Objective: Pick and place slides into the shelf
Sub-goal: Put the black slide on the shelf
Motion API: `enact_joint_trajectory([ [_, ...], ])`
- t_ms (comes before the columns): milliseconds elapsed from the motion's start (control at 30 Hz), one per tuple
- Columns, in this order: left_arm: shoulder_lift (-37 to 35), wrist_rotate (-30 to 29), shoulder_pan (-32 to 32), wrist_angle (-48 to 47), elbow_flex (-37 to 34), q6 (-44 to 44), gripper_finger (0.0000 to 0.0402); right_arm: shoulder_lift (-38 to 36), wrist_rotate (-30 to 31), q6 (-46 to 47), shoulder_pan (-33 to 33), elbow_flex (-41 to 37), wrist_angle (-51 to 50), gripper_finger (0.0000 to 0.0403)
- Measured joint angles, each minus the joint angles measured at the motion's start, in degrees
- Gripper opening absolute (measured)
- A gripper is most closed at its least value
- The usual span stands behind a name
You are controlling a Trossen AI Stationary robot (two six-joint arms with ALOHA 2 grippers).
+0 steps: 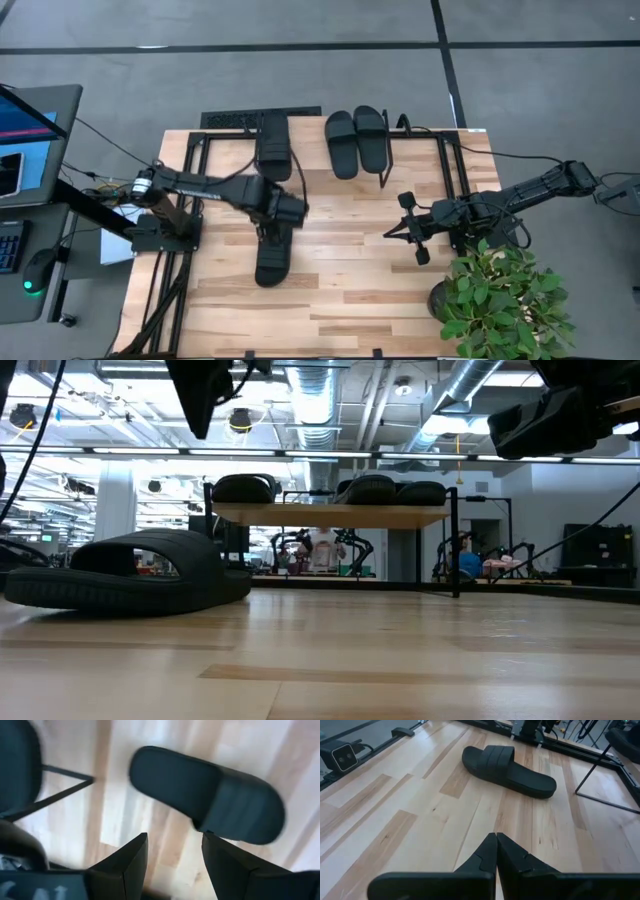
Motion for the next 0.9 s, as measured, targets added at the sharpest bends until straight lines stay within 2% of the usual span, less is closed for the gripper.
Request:
enact_joint_trajectory([
  [233,0.00,0.10,-8.87,4.63,0.00,-5.02,0.0176,0.00,0.00,0.00,0.00,0.00,0.00,0.0000],
  [433,-0.04,-2.45,-14.94,9.56,-0.59,-8.99,0.0176,0.00,0.00,0.00,0.01,0.00,0.00,0.0000],
  [567,-0.07,-2.85,-18.36,13.16,-4.21,-13.17,0.0176,0.00,0.00,0.06,0.00,0.00,0.02,0.0000],
  [900,-0.07,0.72,-23.97,24.22,-16.77,-18.51,0.0176,0.00,-0.02,1.51,0.01,0.00,0.04,0.0000],
])
